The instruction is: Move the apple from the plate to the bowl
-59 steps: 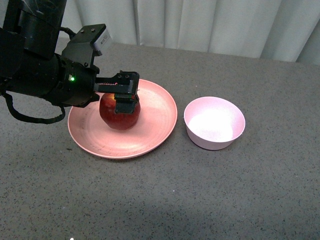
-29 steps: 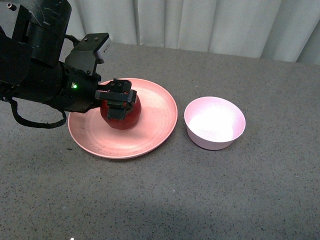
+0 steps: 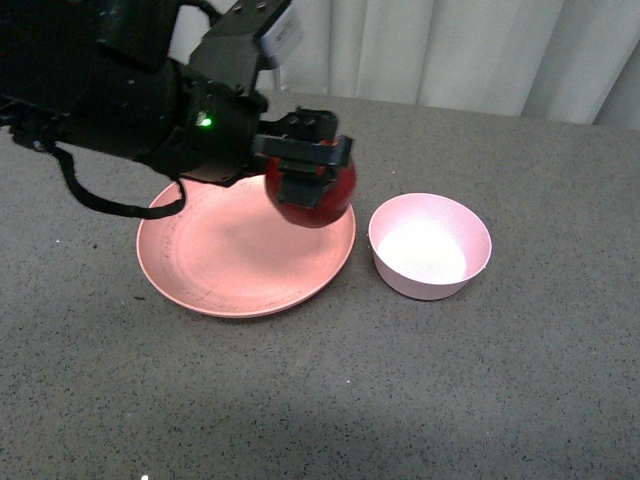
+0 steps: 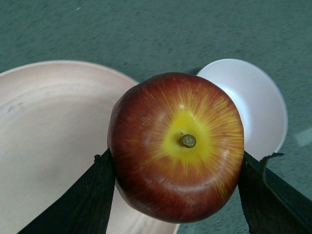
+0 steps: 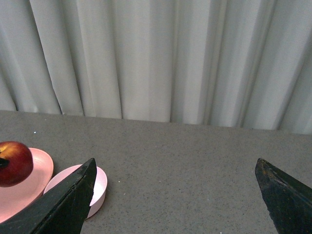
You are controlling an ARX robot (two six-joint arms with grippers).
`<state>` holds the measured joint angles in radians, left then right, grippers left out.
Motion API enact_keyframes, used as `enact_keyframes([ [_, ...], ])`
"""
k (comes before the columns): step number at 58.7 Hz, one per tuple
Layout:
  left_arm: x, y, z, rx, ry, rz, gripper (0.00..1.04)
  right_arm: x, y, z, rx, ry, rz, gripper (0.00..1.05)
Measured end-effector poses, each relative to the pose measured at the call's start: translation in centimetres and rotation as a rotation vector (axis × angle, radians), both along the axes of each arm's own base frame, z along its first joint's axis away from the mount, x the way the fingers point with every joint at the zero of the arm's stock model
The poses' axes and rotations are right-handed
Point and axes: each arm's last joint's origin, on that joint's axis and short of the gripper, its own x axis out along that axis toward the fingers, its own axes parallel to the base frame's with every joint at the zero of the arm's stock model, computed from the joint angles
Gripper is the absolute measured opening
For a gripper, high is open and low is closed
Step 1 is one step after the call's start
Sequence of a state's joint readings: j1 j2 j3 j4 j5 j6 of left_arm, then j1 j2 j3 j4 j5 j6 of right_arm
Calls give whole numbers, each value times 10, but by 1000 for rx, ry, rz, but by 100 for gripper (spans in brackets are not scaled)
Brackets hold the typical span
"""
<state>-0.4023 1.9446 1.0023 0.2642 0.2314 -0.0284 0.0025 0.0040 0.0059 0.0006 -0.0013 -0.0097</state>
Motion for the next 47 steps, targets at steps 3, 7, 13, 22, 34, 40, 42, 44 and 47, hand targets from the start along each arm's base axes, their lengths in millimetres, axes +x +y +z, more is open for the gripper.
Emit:
enact_keyframes([
  [3,-2,-12,4,-6,-13,-30,64,0,0,0,0,0,0,95],
  [7,-6,-33,8,-12,-29,-71,64,0,0,0,0,0,0,95],
  [13,-7,-52,10,-17,-38,-112,64,0,0,0,0,0,0,95],
  [22,-6,-69,4,-4,-28,-140,64,0,0,0,0,0,0,95],
  [34,4,-81,-12,30,-2,-132,64,0,0,0,0,0,0,95],
  [40,12,-85,-24,69,7,-114,64,0,0,0,0,0,0,95],
  [42,13,-86,-26,71,14,-116,64,0,0,0,0,0,0,95],
  [44,13,-86,-29,75,21,-116,64,0,0,0,0,0,0,95],
  [47,13,-87,-31,80,28,-121,64,0,0,0,0,0,0,95],
])
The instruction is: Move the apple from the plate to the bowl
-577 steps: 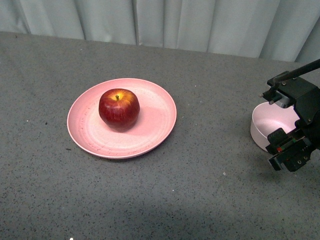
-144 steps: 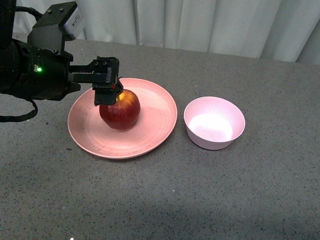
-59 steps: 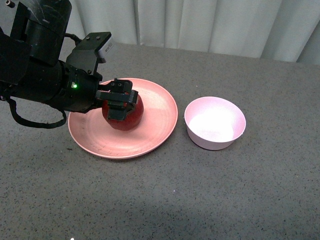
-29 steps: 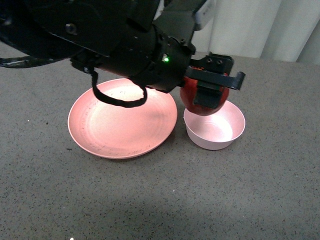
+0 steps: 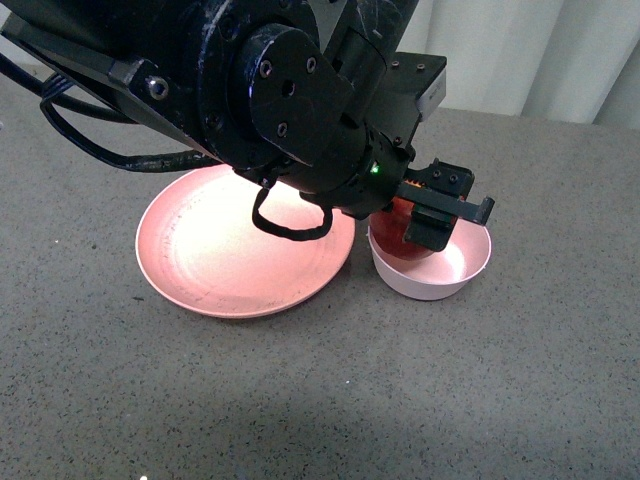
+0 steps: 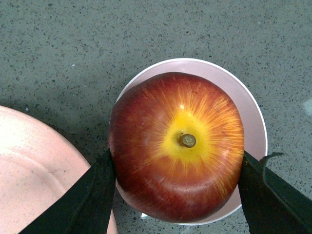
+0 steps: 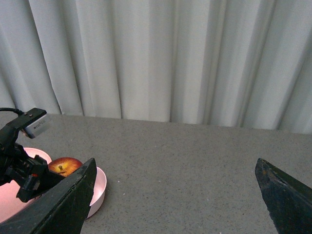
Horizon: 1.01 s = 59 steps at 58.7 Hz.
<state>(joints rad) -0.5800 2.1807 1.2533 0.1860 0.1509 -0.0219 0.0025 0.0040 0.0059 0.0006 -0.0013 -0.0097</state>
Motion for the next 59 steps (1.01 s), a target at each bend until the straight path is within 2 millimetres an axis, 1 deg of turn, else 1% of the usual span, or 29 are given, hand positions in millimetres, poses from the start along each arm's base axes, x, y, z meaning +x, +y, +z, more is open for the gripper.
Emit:
enact_keyframes([
  [15,-3,-8,-5,11,4,-25,64,0,0,0,0,0,0,95],
  [21,-3,-8,-6,19,1,-18,64,0,0,0,0,0,0,95],
  [24,-2,-8,-7,28,-6,-17,71,0,0,0,0,0,0,95],
  [30,-2,-8,-4,18,-29,-16,90,0,0,0,0,0,0,95],
  [32,-2,-8,-3,15,-33,-15,93,0,0,0,0,0,0,95],
  [33,-2,-7,-3,14,-35,-15,97,0,0,0,0,0,0,95],
  [35,-3,-7,-2,12,-39,-15,100,0,0,0,0,0,0,95],
  [40,-7,-4,1,2,-50,-11,97,0,0,0,0,0,0,95],
  [45,-11,1,7,-20,-81,12,98,0,0,0,0,0,0,95],
  [51,-17,10,20,-46,-147,79,98,0,0,0,0,0,0,95],
  [59,-26,29,38,-73,-228,194,98,0,0,0,0,0,0,95],
])
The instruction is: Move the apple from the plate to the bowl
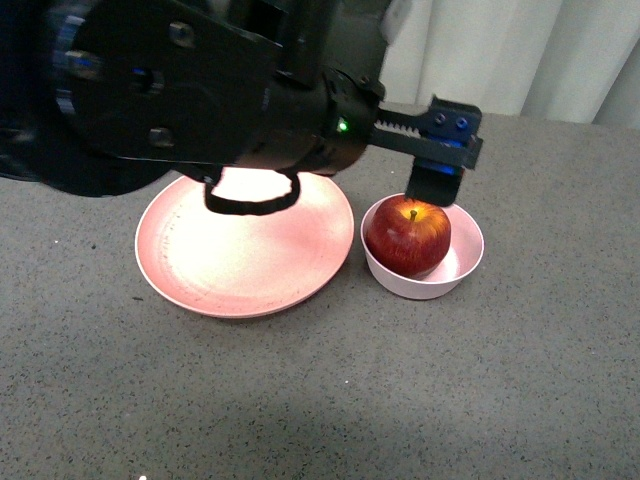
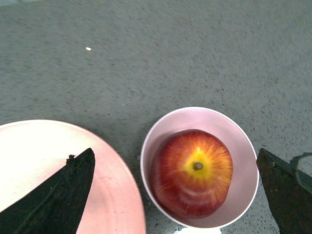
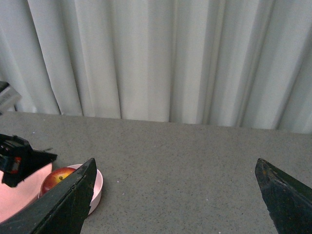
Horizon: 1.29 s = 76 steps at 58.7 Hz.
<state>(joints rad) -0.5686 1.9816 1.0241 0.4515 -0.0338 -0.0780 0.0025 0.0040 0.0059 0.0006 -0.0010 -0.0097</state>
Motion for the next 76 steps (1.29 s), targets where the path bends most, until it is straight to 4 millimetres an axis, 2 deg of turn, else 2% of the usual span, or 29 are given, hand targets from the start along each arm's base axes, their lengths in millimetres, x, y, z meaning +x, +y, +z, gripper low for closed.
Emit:
enact_keyframes([
  [11,-19,28,14,-16,-52,125,98,0,0,0,0,0,0,95],
  [19,-21,30,15,-9,-82,154,97,0,0,0,0,0,0,95],
  [21,-24,37,11,-11,-235,279,88,0,0,0,0,0,0,95],
  [24,-37,54,10,-27,-367,414,77,0,0,0,0,0,0,95],
  [28,-60,91,23,-84,-477,486,59,0,0,0,0,0,-3,95],
  [32,-76,114,34,-106,-516,502,45,0,0,0,0,0,-2,95],
  [38,-93,133,32,-96,-507,502,30,0,0,0,0,0,2,95],
  [44,-116,156,28,-81,-491,500,4,0,0,0,0,0,1,95],
  [56,-145,180,29,-80,-492,497,4,0,0,0,0,0,0,95],
  [76,-179,200,30,-81,-494,500,4,0,0,0,0,0,0,95],
])
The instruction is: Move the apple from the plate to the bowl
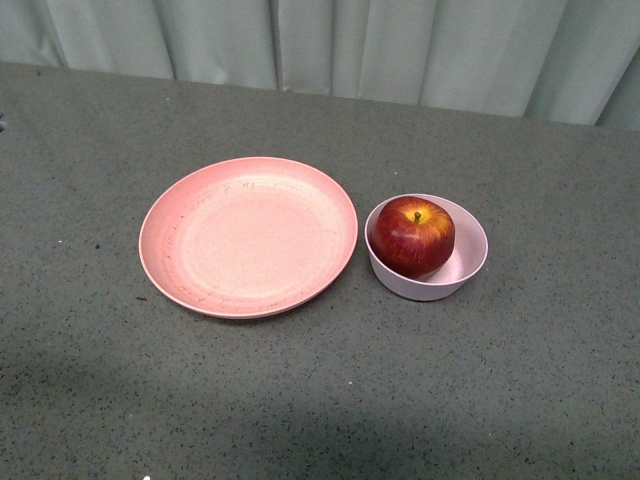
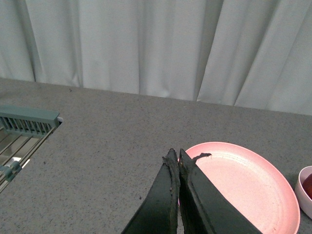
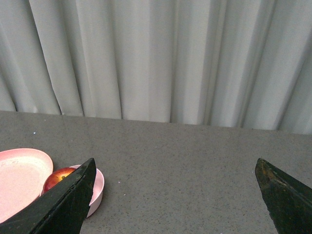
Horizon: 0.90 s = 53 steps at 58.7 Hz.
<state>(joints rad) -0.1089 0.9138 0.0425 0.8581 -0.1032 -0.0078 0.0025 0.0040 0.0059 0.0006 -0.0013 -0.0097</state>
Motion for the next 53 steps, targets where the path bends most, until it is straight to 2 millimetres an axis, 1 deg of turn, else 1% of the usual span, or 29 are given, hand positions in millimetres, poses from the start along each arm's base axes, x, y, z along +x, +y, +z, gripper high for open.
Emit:
enact_keyframes([
  [5,-5,3,0,0,0,4,4,0,0,0,0,0,0,95],
  [9,-10,9,0,-1,1,-16,4,0,0,0,0,0,0,95],
  [14,-15,14,3,-1,-9,10,4,0,0,0,0,0,-1,95],
  [36,-33,14,10,-1,-32,3,4,0,0,0,0,0,0,95],
  [53,-43,14,11,-1,-37,4,4,0,0,0,0,0,0,95],
])
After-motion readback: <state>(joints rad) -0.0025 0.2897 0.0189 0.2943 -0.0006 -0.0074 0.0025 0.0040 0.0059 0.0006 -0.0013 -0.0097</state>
